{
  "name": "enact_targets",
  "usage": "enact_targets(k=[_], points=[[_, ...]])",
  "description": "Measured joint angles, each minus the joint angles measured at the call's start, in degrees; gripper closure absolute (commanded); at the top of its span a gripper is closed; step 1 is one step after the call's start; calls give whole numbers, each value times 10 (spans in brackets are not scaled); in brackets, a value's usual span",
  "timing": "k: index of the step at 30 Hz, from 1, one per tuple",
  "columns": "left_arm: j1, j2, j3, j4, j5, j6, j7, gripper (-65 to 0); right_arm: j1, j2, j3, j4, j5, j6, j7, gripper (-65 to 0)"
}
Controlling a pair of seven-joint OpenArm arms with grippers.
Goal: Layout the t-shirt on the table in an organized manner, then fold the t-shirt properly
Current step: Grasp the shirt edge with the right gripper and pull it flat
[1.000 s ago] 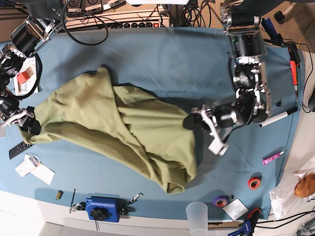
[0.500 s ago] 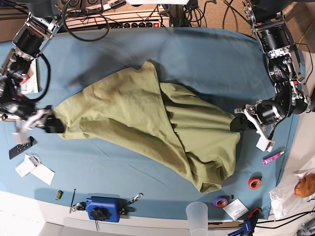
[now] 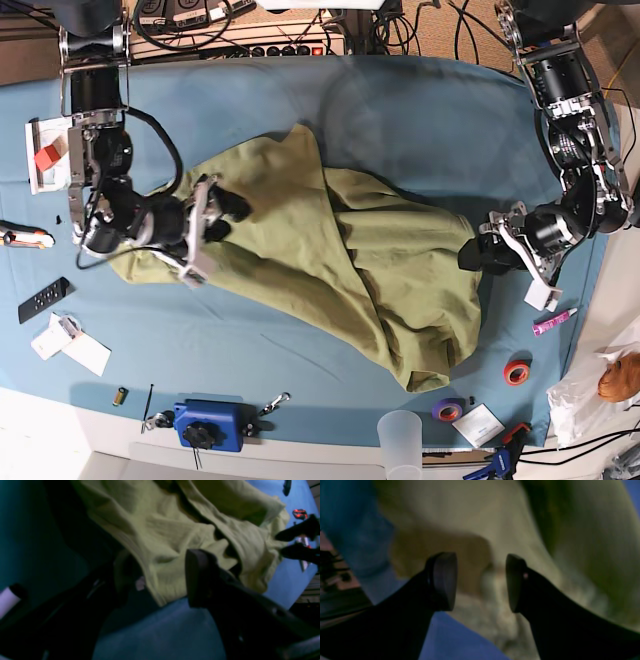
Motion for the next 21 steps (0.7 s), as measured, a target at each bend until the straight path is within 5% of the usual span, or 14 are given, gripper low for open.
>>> enact_targets(k=[13, 21], points=[[0, -16, 0, 0, 0, 0, -9, -346, -40, -5, -138, 99, -39, 2, 0, -310], [0, -14, 0, 0, 0, 0, -13, -346, -81, -4, -165, 113, -153, 1, 0, -310]])
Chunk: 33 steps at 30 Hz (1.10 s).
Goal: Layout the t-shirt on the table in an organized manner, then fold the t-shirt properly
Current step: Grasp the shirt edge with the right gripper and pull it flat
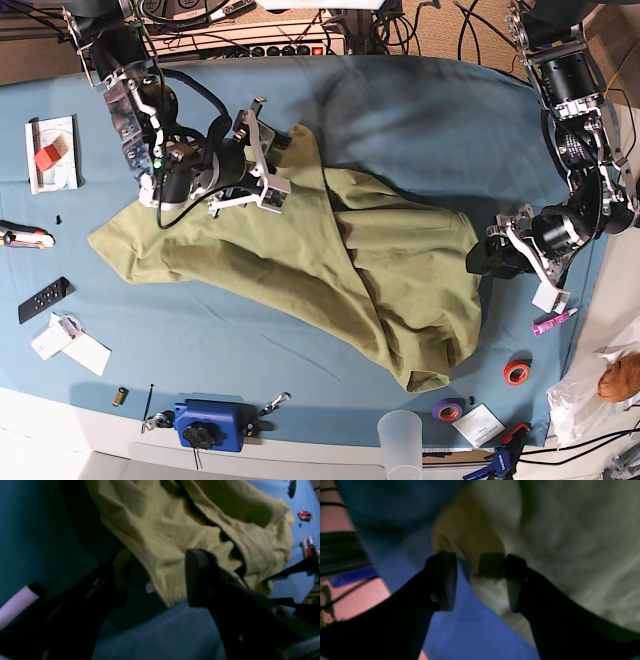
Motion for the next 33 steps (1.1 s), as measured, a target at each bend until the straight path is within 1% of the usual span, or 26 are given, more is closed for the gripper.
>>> enact_targets(k=[3, 5, 8, 9, 10, 14, 15, 21, 22, 24, 27, 33], points=[[0, 0, 0, 0, 0, 0, 0, -346, -4, -1, -20, 0, -24, 0, 0, -310], [0, 0, 0, 0, 0, 0, 0, -346, -3, -1, -31, 0, -61, 0, 22, -310], [0, 0, 0, 0, 0, 0, 0, -346, -2, 0, -51, 3, -97, 0, 46, -308], [0, 0, 0, 0, 0, 0, 0, -346, -2, 0, -57, 3, -104, 0, 52, -282], [0, 0, 0, 0, 0, 0, 0, -346, -2, 0, -63, 4, -115, 0, 56, -234], [0, 0, 0, 0, 0, 0, 0, -346, 2, 0, -73, 4, -128, -3, 60, -8], [0, 0, 0, 0, 0, 0, 0, -346, 2, 0, -74, 4, -127, -3, 60, 0], [0, 0, 0, 0, 0, 0, 0, -346, 4, 0, -75, 4, -127, -2, 67, 0], [0, 0, 0, 0, 0, 0, 0, -346, 5, -4, -72, 4, -127, 0, 65, 0], [0, 0, 0, 0, 0, 0, 0, -346, 4, -24, -58, 3, -120, 0, 66, 0], [0, 0, 0, 0, 0, 0, 0, -346, 3, -55, -20, 17, -70, 0, 67, 0], [0, 0, 0, 0, 0, 0, 0, -346, 4, -113, 99, 35, -14, 0, 73, 0]])
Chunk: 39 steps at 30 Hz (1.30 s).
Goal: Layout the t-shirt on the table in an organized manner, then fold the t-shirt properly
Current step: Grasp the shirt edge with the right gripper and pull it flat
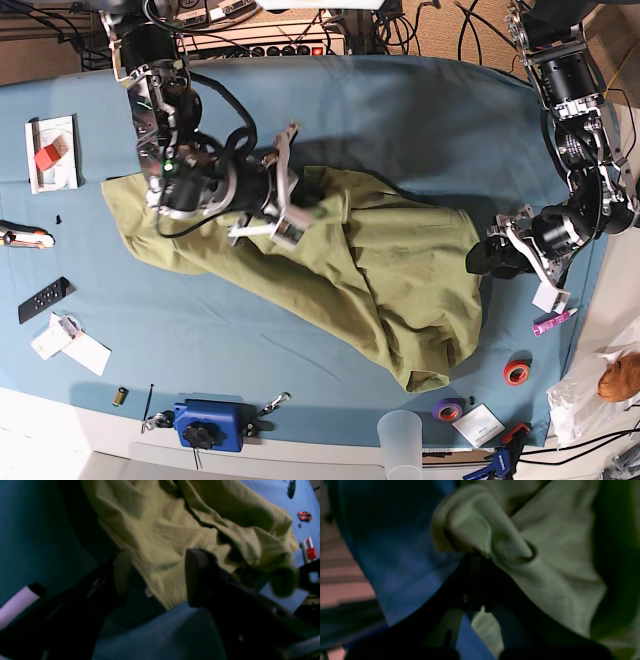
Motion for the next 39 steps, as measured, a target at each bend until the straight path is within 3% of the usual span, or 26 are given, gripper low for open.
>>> enact_targets(k=[7, 11, 15, 24, 35, 37, 39], points=[[0, 0, 0, 0, 0, 0, -2, -346, 0, -10, 126, 0, 14, 0, 3, 0], [0, 0, 0, 0, 0, 0, -2, -346, 0, -11, 210, 0, 12, 0, 44, 0], [0, 0, 0, 0, 0, 0, -1, -346, 22, -10, 265, -9, -18, 0, 54, 0], [0, 0, 0, 0, 0, 0, -1, -346, 159, 3, 268, -194, -76, 1, 96, 0], [0, 0, 0, 0, 0, 0, -1, -346, 320, 17, 268, -455, -247, 2, 228, 0], [0, 0, 0, 0, 0, 0, -1, -346, 337, 25, 267, -480, -285, -36, 259, 0], [0, 0, 0, 0, 0, 0, -1, -346, 347, 39, 268, -495, -310, -50, 277, 0]])
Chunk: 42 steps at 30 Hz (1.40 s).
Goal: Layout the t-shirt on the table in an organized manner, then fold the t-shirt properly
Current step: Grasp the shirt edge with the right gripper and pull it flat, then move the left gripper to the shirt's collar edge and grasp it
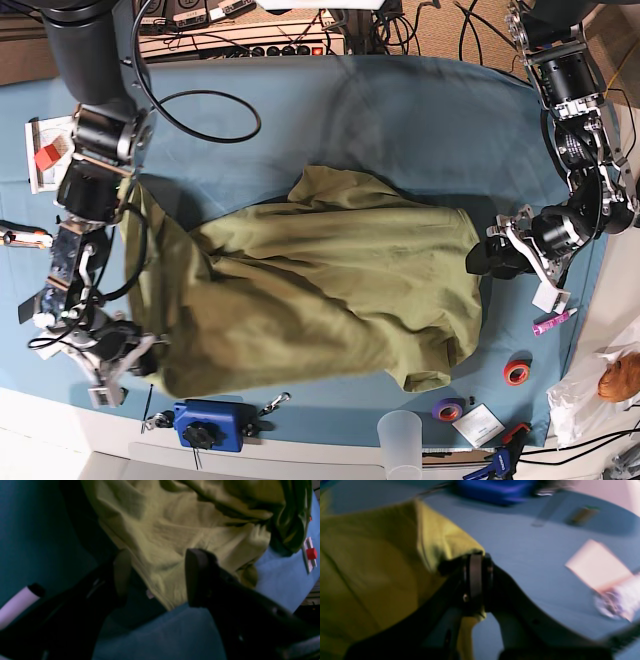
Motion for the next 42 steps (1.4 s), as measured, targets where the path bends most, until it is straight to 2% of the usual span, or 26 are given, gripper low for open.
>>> enact_targets(k=[2, 8, 12, 13, 16, 17, 21, 24, 29, 33, 35, 36, 39, 42], points=[[0, 0, 0, 0, 0, 0, 0, -346, 5, 11, 0, -7, -20, -3, 16, 0], [0, 0, 0, 0, 0, 0, 0, -346, 5, 21, 0, -8, -64, -56, 64, 0], [0, 0, 0, 0, 0, -1, 0, -346, 5, 23, 0, -8, -65, -57, 66, 0], [0, 0, 0, 0, 0, -1, 0, -346, 5, 23, 0, -8, -65, -49, 66, -34], [0, 0, 0, 0, 0, -1, 0, -346, 5, 23, 0, -8, -67, -50, 66, -218], [0, 0, 0, 0, 0, -1, 0, -346, 5, 23, 0, -8, -68, -50, 66, -248], [0, 0, 0, 0, 0, -1, 6, -346, 5, 24, 0, -8, -67, -54, 61, -256], [2, 0, 0, 0, 0, -1, 35, -346, 4, 25, 1, 2, -59, -62, 14, -256], [41, 0, 0, 7, -52, -9, 50, -345, 5, 35, 26, 87, 32, -63, -53, -255], [105, 4, 0, 38, -107, -69, 69, -301, 7, 46, 62, 166, 81, -50, -129, -255], [130, 10, 1, 70, -141, -124, 71, -283, 8, 47, 74, 189, 99, -39, -161, -255], [138, 13, 1, 86, -151, -118, 68, -283, 7, 47, 77, 196, 113, -38, -176, -255], [154, 15, 1, 127, -128, -118, 19, -283, 7, 45, 78, 201, 131, -36, -204, -255], [152, 14, 1, 139, -12, -118, -51, -283, 2, 44, 78, 201, 145, -34, -228, -255]])
